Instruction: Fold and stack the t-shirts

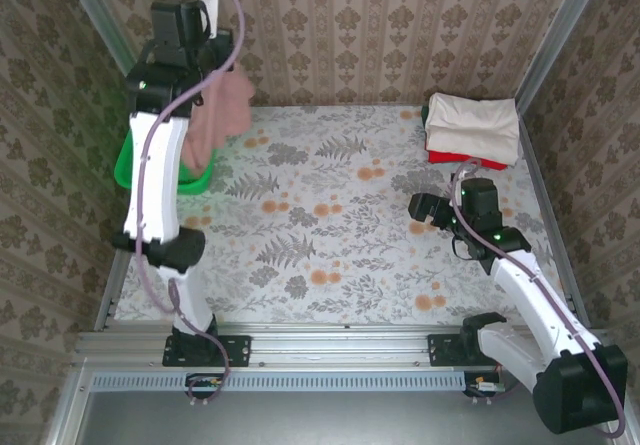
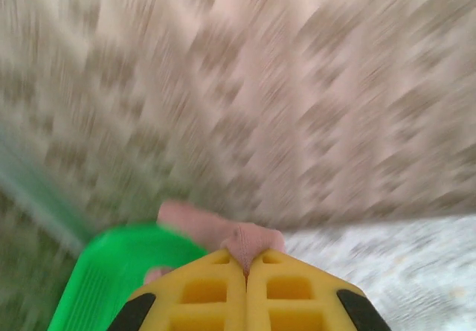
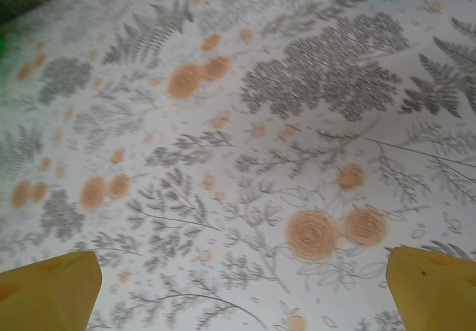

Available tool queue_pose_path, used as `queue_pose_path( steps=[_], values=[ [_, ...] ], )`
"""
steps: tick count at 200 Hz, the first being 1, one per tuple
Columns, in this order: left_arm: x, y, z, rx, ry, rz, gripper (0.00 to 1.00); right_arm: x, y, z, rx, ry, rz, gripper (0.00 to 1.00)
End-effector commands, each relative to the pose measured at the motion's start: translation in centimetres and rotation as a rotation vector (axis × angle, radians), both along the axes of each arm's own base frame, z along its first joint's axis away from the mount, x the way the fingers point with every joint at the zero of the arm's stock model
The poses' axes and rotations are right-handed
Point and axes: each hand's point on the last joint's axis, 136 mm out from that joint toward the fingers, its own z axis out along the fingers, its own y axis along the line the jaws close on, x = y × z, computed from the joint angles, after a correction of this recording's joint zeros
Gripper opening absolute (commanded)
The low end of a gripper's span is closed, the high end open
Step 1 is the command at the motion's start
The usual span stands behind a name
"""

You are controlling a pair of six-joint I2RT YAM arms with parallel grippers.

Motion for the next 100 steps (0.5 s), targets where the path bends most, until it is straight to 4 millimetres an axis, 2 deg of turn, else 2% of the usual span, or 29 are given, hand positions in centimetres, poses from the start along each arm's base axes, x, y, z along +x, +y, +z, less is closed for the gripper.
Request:
queue_pose_path(
  steps=[1, 17, 28, 38, 62, 81, 86, 94, 100],
  values=[
    [-6.1, -3.0, 8.1, -0.025, -0.271, -0.140, 0.00, -0.2, 1.4, 3.2, 0.071, -0.076, 0.053, 0.99],
    [-8.9, -5.0, 9.6, -0.074, -0.328, -0.214, 0.00, -0.6, 1.7, 4.5, 0.085, -0.110, 0.067, 0.99],
    [-9.3, -6.0, 9.0, -0.093, -0.320, -0.244, 0.00, -0.8, 2.0, 5.1, 0.096, -0.129, 0.080, 0.98],
    [-8.7, -6.1, 7.5, -0.107, -0.285, -0.227, 0.00, -1.0, 2.3, 5.5, 0.105, -0.139, 0.090, 0.98],
    [-4.7, -6.7, 0.0, -0.080, -0.158, -0.142, 0.00, -1.3, 3.2, 5.0, 0.119, -0.137, 0.115, 0.96],
    [-0.6, -5.2, -9.2, -0.125, 0.016, -0.043, 0.00, -1.3, 3.5, 3.2, 0.109, -0.102, 0.110, 0.95],
    [0.3, -4.7, -11.7, -0.147, 0.069, -0.020, 0.06, -1.2, 3.6, 2.7, 0.107, -0.088, 0.109, 0.95],
    [1.7, -3.8, -16.2, -0.167, 0.166, 0.022, 0.09, -1.2, 3.8, 1.8, 0.104, -0.064, 0.111, 0.95],
    [3.0, -1.9, -19.6, -0.181, 0.234, 0.081, 0.17, -1.2, 3.9, 1.1, 0.102, -0.042, 0.109, 0.95]
  ],
)
